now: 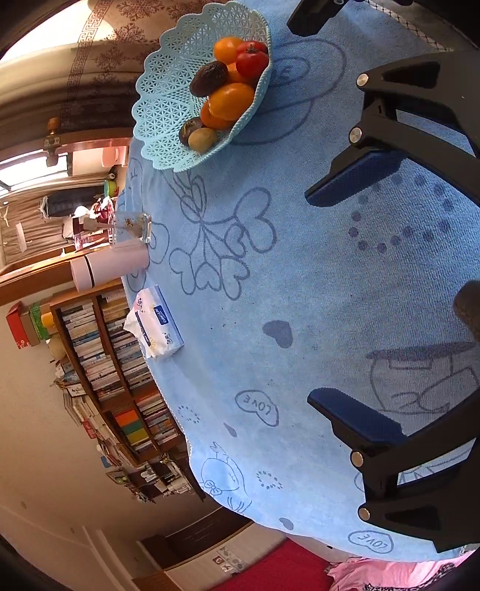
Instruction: Organize fruits
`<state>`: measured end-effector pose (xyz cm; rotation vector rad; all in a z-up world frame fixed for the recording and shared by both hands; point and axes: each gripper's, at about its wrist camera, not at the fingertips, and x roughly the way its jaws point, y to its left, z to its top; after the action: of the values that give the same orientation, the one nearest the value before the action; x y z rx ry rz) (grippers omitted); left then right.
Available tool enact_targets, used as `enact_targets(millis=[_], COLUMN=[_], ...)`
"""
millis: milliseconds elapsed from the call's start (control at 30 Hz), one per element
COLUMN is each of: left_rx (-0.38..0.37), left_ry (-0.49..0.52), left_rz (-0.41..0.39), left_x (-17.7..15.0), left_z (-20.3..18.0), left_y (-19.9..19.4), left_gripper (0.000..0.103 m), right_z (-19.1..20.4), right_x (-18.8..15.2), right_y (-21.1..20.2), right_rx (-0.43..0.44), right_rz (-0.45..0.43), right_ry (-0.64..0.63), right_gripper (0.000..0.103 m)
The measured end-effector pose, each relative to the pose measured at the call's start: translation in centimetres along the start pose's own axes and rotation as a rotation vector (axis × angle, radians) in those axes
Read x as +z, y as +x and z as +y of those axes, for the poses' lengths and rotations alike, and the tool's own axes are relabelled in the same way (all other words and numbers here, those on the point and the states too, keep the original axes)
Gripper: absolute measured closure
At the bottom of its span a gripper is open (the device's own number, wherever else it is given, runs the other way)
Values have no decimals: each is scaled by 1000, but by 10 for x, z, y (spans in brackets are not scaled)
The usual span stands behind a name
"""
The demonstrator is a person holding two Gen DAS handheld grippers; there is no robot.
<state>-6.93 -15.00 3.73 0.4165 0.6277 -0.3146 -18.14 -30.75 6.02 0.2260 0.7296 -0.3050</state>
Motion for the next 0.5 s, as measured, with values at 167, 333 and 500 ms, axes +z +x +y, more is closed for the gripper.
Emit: enact_targets(millis=[167, 333, 500], left_rx=[40, 60, 88], left_ry=[-65, -136, -194], left_rz=[53, 84, 103], left_x=[-18, -32, -42], left_z=[32, 60, 83], left_y=[3, 1, 1], left_gripper=[5, 5, 5], right_z=[34, 72, 104], right_x=[-2, -5, -1], right_y=[5, 16, 34], right_rx=[53, 104, 114], right_rz=[46, 117, 170], right_ry=[-69, -133, -153], right_gripper=[3, 3, 3])
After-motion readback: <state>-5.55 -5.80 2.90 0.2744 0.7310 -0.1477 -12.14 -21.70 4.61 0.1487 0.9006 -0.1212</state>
